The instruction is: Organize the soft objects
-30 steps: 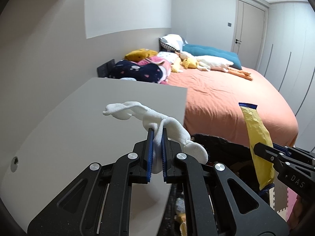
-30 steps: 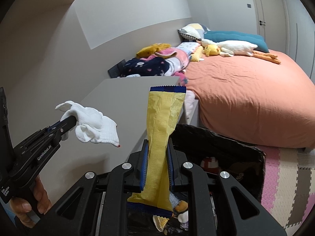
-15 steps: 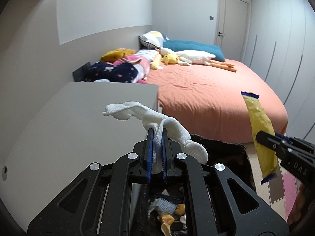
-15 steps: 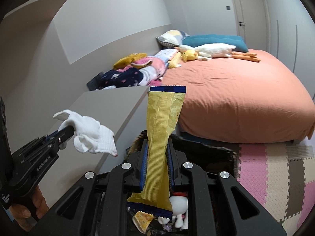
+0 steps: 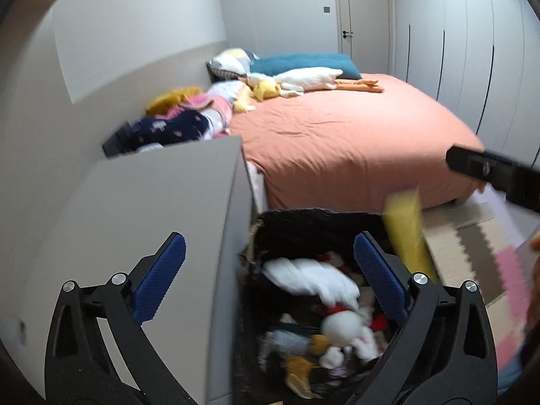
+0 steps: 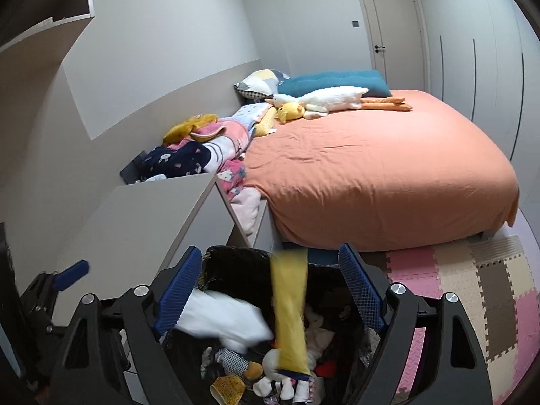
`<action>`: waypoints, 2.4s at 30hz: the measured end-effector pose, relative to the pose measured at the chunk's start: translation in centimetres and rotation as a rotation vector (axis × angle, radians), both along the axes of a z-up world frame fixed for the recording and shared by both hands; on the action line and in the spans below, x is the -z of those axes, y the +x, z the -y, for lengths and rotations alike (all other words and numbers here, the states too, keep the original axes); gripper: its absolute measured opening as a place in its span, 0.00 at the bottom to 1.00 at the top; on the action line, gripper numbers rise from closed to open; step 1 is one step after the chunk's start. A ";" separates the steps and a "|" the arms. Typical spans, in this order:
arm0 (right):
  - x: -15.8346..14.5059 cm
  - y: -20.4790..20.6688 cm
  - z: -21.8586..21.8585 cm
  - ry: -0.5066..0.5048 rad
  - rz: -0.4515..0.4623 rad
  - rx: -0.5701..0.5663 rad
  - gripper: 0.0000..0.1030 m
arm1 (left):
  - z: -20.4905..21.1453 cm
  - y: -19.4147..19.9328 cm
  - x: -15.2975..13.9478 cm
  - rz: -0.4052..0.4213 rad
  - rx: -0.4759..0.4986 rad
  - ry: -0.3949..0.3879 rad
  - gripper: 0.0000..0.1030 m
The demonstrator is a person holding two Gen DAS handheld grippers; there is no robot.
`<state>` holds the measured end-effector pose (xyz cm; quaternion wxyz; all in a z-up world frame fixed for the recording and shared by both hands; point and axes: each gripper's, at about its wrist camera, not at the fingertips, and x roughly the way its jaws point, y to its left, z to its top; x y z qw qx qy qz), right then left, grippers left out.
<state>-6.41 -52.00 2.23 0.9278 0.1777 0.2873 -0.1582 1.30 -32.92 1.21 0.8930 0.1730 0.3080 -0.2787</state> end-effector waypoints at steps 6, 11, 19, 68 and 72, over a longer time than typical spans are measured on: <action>0.0 -0.1 0.1 -0.001 0.002 -0.004 0.81 | 0.3 0.4 0.3 0.003 -0.009 0.009 0.94; 0.0 -0.3 0.1 0.004 0.002 -0.003 0.81 | 0.1 -0.5 0.3 0.005 -0.008 0.012 0.94; 0.0 -0.2 -0.1 0.000 -0.004 -0.012 0.81 | 0.0 -0.6 0.2 -0.014 -0.013 0.001 0.94; 0.6 0.5 -1.5 -0.008 -0.024 -0.036 0.81 | -0.3 -0.2 0.9 -0.067 -0.019 0.005 0.94; 0.8 0.4 -1.5 -0.010 -0.027 -0.035 0.81 | -0.3 -0.3 0.7 -0.064 -0.008 0.001 0.94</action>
